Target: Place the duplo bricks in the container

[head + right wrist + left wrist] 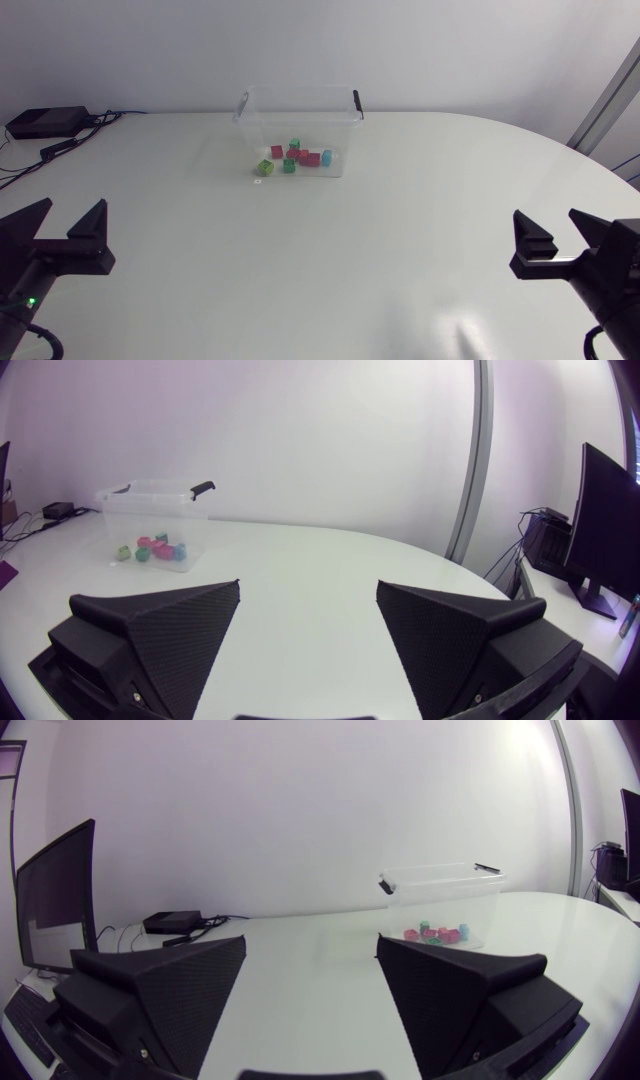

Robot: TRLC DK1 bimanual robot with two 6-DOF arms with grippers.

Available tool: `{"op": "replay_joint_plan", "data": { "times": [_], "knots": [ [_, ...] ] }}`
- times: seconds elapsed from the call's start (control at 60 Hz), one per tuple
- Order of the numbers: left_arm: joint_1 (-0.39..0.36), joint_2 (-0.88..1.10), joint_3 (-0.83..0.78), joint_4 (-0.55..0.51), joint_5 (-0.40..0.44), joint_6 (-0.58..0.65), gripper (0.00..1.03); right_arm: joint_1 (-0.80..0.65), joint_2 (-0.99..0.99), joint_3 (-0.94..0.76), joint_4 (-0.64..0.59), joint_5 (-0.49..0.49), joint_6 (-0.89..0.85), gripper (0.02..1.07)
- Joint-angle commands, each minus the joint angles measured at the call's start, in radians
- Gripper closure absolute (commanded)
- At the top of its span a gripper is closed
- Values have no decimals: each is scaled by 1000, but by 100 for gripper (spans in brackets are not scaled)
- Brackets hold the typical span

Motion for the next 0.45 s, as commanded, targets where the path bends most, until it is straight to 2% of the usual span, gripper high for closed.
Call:
{"op": "replay_joint_plan", "data": {
  "times": [0.0,0.433],
  "knots": [
    [-8,-35,-44,-6,18,-39,11,-10,-44,-49,26,-16,21,8],
    [-25,-171,-141,-28,76,-115,11,-23,-223,-171,73,-83,57,9]
  ]
}}
